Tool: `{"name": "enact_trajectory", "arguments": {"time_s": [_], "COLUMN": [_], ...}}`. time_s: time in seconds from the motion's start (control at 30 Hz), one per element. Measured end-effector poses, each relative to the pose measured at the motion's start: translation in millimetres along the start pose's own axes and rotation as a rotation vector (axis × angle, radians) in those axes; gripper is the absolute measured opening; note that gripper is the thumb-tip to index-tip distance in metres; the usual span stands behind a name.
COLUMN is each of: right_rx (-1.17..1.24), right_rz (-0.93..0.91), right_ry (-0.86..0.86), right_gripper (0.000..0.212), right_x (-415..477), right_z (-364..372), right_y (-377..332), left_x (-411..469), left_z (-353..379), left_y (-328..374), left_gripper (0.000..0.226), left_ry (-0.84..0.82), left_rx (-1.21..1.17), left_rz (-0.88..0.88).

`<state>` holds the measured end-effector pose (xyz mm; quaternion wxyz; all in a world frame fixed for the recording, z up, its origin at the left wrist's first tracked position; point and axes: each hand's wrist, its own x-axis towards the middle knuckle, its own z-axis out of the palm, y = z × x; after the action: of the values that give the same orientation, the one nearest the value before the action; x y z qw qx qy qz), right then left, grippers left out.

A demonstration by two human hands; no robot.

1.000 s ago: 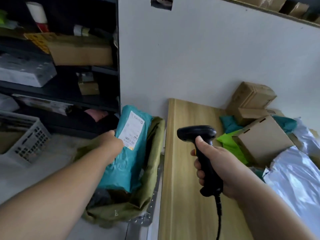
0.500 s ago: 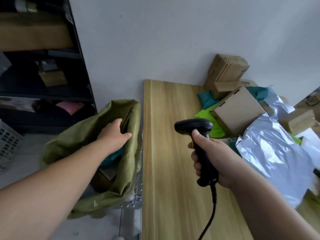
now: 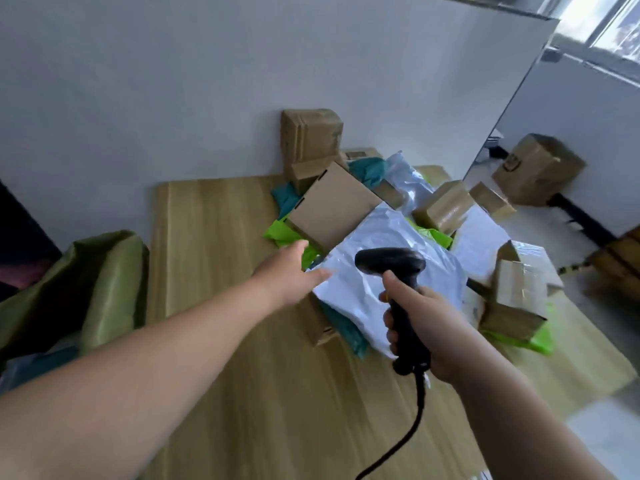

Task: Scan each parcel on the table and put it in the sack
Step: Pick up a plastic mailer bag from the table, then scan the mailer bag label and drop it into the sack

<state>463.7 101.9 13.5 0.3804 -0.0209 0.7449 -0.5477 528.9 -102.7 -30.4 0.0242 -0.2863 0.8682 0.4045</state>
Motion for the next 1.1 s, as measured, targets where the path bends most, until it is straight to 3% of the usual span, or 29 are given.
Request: {"name": "enact_trajectory", "arguments": {"time_s": [0.17, 0.3, 0.43, 0.6, 0.73, 0.83, 1.0, 1.1], "right_rx": [0.035, 0.044, 0.058, 0.066, 0.061, 0.086, 0.095, 0.105], "right_rz": [0.000, 0.027, 0.036, 0.020, 0.000, -0.044, -0.184, -0.278], "right_ry": [0.080, 0.080, 0.046, 0.010, -0.004, -0.009, -0.040, -0.052], "right_gripper": [0.041, 0.048, 0.047, 0.043, 0.049, 0.048, 0.046, 0.043], "right_x": [15.5, 30.7, 45.1, 57.0, 57.4, 53.3, 35.7, 23.1], "right_z": [-69.1, -97.9, -110.7, -119.3, -126.6, -132.3, -137.9, -136.7], "right_y": [14.5, 21.4, 19.3, 16.8, 9.6, -4.0, -38.4, -57.1], "left_x": [36.3, 57.6, 73.6, 85.4, 84.3, 81.0, 71.1, 59.5], "left_z": [44.1, 61.7, 67.8, 71.1, 65.7, 51.9, 17.9, -5.5], "left_y": [36.1, 45.2, 56.8, 69.3, 85.0, 101.0, 130.4, 156.8], "left_gripper": [0.086, 0.088, 0.076, 0.055, 0.014, 0.018, 0.020, 0.014], "left_ry": [-0.029, 0.037, 0.064, 0.087, 0.122, 0.158, 0.305, 0.473], "left_rx": [0.010, 0.090, 0.093, -0.111, -0.451, -0.580, -0.505, -0.304], "left_rz": [-0.109, -0.242, -0.323, -0.382, -0.243, -0.112, 0.100, 0.279]}}
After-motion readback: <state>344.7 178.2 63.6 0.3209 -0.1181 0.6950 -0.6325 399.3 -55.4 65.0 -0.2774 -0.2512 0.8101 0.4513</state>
